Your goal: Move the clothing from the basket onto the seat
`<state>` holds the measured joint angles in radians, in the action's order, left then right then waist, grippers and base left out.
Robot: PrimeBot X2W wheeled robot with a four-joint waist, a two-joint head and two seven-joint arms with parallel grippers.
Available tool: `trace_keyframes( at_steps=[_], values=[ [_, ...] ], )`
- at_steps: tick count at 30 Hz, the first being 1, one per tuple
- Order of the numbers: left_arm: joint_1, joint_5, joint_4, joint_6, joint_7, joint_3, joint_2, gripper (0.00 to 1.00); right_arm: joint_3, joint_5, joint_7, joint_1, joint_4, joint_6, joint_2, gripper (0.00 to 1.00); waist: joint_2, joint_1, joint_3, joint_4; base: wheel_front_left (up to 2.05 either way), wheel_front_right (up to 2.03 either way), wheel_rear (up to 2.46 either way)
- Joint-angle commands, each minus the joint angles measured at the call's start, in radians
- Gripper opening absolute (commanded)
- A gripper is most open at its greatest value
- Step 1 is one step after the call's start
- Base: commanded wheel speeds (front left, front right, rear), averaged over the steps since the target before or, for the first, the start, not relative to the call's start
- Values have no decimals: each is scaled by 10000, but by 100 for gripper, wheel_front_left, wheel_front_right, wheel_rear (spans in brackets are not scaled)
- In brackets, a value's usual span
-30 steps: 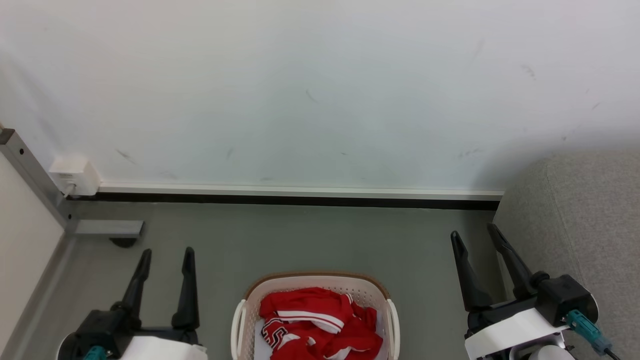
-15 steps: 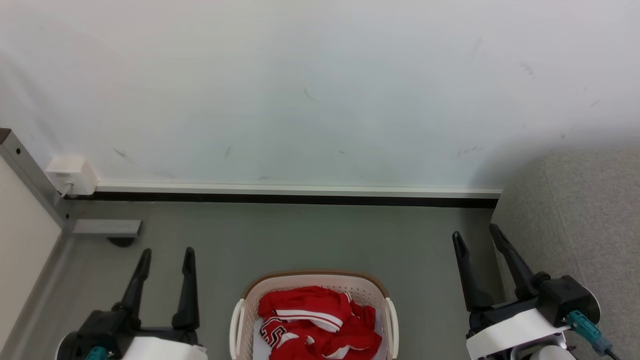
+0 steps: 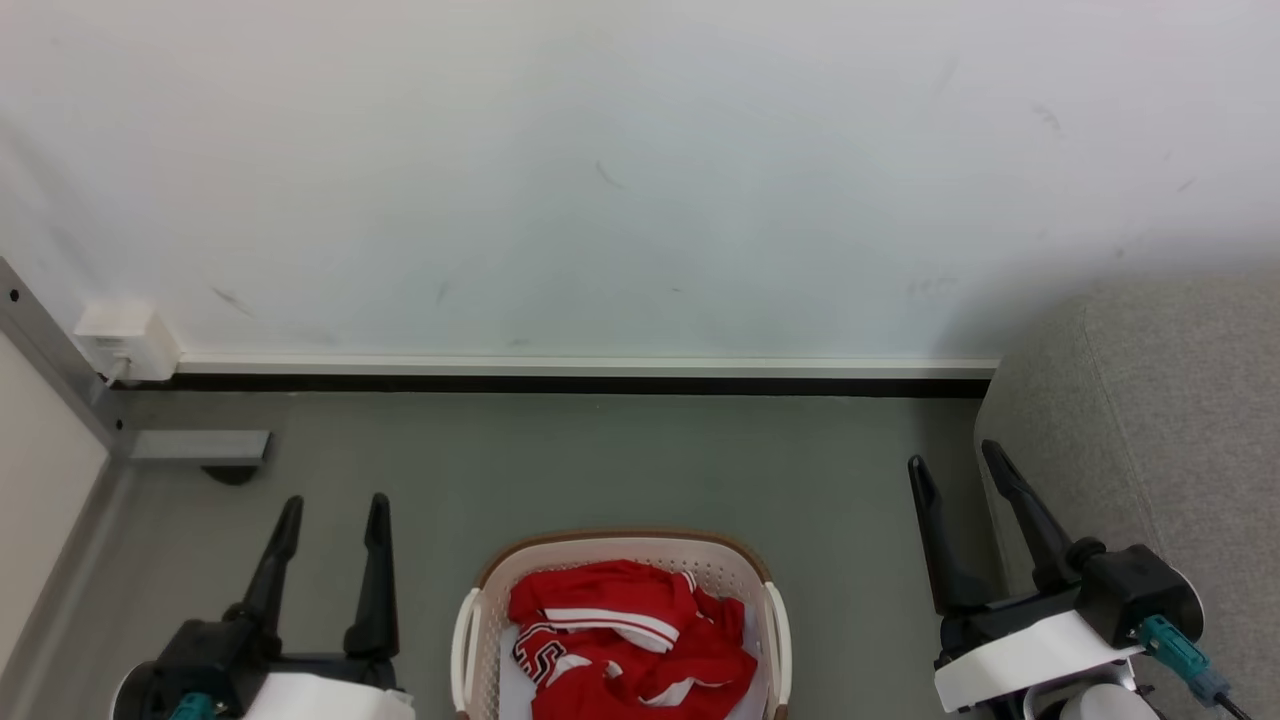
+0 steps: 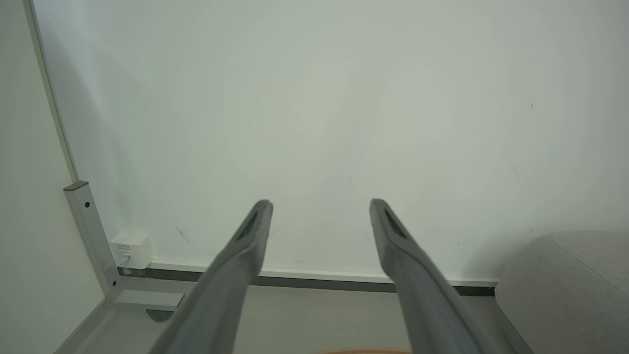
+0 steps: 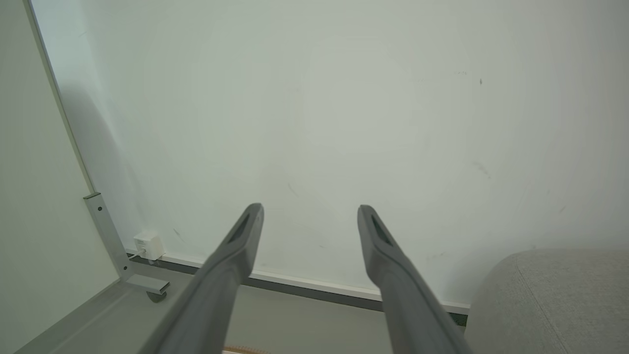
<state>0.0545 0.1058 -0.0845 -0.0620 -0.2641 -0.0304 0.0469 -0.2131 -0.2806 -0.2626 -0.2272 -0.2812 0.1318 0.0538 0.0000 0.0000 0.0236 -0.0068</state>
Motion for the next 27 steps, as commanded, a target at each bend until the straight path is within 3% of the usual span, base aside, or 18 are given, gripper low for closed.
trace_keyframes(
  at_steps=[1, 27],
  values=[
    [26, 6, 53, -32, -7, -45, 63, 100, 51, 38, -34, -201, 67, -21, -20, 100, 0, 0, 106, -44, 0, 0, 0],
    [2057, -184, -472, -579, -7, -108, 69, 100, 804, 345, -15, -1647, 1455, -21, -33, 100, 0, 0, 2971, -643, 0, 0, 0]
  ],
)
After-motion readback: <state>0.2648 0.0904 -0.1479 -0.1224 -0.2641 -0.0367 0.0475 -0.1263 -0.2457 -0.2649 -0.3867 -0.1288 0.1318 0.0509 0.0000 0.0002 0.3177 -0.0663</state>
